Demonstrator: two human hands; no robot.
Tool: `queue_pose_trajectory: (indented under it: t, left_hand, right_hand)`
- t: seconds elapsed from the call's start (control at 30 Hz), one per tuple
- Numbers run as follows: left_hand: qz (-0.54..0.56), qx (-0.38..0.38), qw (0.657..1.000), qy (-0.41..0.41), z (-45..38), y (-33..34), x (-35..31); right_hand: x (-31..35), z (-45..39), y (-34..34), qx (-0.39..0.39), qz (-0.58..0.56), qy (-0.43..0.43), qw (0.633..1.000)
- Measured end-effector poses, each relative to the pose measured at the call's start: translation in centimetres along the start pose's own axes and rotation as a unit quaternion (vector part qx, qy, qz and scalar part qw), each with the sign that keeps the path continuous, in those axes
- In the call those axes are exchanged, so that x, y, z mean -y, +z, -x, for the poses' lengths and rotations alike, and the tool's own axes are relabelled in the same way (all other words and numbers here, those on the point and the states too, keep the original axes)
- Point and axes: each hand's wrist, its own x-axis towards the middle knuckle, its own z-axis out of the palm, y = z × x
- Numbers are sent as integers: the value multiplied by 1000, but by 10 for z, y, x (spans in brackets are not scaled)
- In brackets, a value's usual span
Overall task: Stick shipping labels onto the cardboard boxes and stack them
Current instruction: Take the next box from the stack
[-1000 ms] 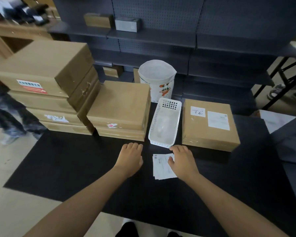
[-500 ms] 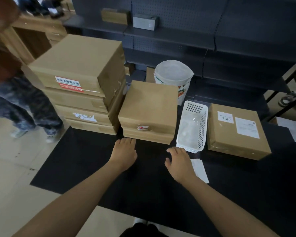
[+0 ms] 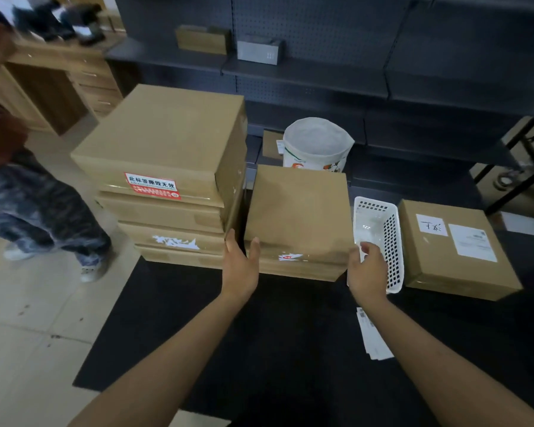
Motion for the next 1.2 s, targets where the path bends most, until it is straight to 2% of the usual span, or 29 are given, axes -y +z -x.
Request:
queue_pose_trajectory:
  t: [0.17, 0.33, 0.6, 0.93, 1.07, 1.2]
  left_hand:
    - [21, 15, 1000, -2, -28, 7, 0]
    - [-9, 49, 999, -4, -54, 8, 7]
    - [-17, 17, 1000, 16, -51, 5, 14]
    - [-23, -12, 997, 67, 51, -17, 27]
    - [-22, -49, 996, 69, 110, -25, 51]
    - [-41, -49, 997, 48, 161, -31, 88]
  right_hand:
    - [15, -13, 19, 55, -75, 72, 993]
    - [17, -15, 24, 67, -72, 69, 993]
    - [13, -2, 15, 57, -98, 51, 992]
    - [-26, 76, -28, 29, -139, 3, 990]
    - [-50, 125, -42, 17, -132, -14, 991]
    - [-83, 172, -50, 31, -118, -29, 992]
